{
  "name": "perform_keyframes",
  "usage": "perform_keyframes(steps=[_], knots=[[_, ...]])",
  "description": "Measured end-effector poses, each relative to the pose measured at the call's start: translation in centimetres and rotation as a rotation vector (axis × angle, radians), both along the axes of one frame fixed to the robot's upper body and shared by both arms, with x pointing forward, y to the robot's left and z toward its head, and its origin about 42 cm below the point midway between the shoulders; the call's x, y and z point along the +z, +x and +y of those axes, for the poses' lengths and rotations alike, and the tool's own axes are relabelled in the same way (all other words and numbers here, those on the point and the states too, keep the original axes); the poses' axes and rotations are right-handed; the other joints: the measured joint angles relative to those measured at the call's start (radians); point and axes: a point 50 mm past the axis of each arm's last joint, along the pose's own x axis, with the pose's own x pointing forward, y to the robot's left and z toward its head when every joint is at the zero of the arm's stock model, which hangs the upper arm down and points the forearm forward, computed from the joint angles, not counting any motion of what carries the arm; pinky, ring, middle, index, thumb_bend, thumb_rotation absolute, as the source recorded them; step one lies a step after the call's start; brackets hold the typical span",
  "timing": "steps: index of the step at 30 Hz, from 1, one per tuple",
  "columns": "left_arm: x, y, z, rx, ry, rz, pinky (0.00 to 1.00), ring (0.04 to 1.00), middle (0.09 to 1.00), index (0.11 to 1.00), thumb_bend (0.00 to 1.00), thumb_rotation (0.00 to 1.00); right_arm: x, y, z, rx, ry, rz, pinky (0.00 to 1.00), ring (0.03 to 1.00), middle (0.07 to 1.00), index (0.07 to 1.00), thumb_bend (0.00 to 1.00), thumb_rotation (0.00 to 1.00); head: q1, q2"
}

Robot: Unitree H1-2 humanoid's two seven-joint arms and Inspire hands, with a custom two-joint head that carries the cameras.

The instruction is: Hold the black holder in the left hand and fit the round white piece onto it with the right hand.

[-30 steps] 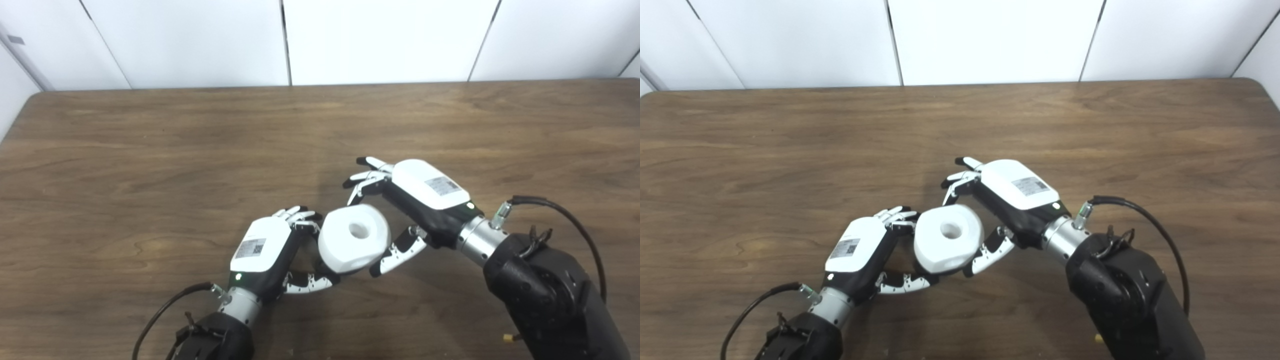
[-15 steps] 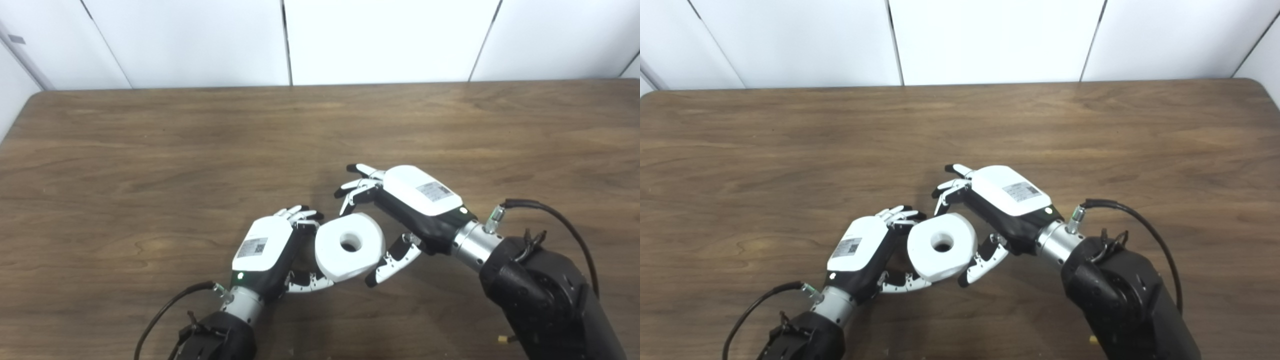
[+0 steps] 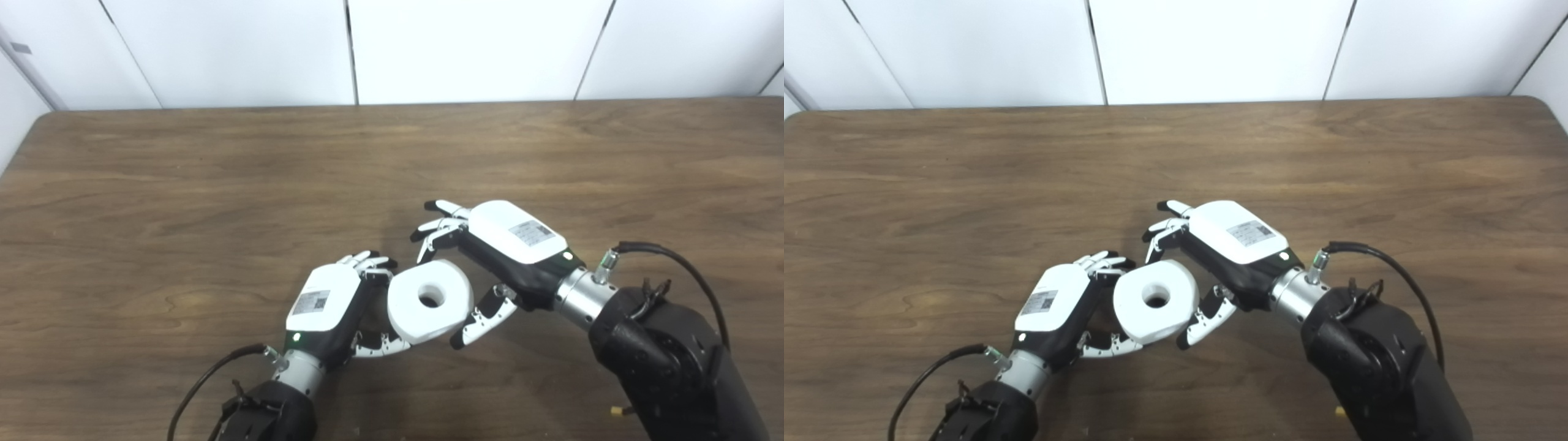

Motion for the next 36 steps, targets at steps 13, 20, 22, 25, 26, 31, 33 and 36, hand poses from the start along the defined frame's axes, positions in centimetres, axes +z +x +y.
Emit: perform_keyframes(steps=[13, 20, 22, 25, 26, 31, 33, 36], knots=[[0.06, -0.02, -0.09, -0.002, 0.0, 0.002, 0.89, 0.908, 0.83, 0.491, 0.51, 0.04, -0.3, 0.91, -0.56, -0.025, -0.039, 0.004, 0.86, 0.967, 0.81, 0.482, 0.52, 0.13, -0.005, 0.0], [0.06, -0.02, -0.09, -0.002, -0.001, 0.003, 0.89, 0.905, 0.827, 0.491, 0.51, 0.05, -0.22, 0.98, -0.63, -0.033, -0.034, 0.003, 0.84, 0.958, 0.807, 0.483, 0.52, 0.13, -0.009, 0.003], [0.06, -0.02, -0.09, -0.002, -0.001, 0.003, 0.88, 0.904, 0.827, 0.491, 0.51, 0.04, -0.21, 0.99, -0.62, -0.034, -0.033, 0.002, 0.84, 0.956, 0.806, 0.483, 0.52, 0.13, -0.009, 0.005], [0.08, -0.02, -0.08, -0.002, -0.001, 0.002, 0.89, 0.904, 0.827, 0.491, 0.51, 0.05, -0.2, 1.0, -0.62, -0.037, -0.034, 0.0, 0.84, 0.957, 0.805, 0.482, 0.52, 0.13, -0.012, 0.005], [0.09, -0.01, -0.09, -0.002, -0.001, 0.001, 0.88, 0.903, 0.826, 0.491, 0.51, 0.04, -0.19, 1.01, -0.61, -0.038, -0.033, -0.001, 0.84, 0.96, 0.805, 0.482, 0.52, 0.13, -0.014, 0.008], [0.09, -0.01, -0.08, -0.002, -0.001, 0.001, 0.88, 0.906, 0.83, 0.491, 0.51, 0.05, -0.18, 1.01, -0.58, -0.038, -0.031, 0.0, 0.84, 0.953, 0.804, 0.482, 0.52, 0.13, -0.012, 0.006], [0.09, -0.01, -0.08, -0.002, -0.001, 0.001, 0.88, 0.903, 0.827, 0.491, 0.51, 0.04, -0.19, 1.01, -0.57, -0.038, -0.031, 0.0, 0.84, 0.958, 0.809, 0.485, 0.52, 0.14, -0.012, 0.006], [0.11, 0.02, -0.08, -0.002, -0.001, 0.0, 0.88, 0.903, 0.828, 0.491, 0.51, 0.04, -0.22, 1.01, -0.57, -0.035, -0.036, 0.005, 0.85, 0.967, 0.816, 0.53, 0.7, 0.21, -0.012, 0.005]])
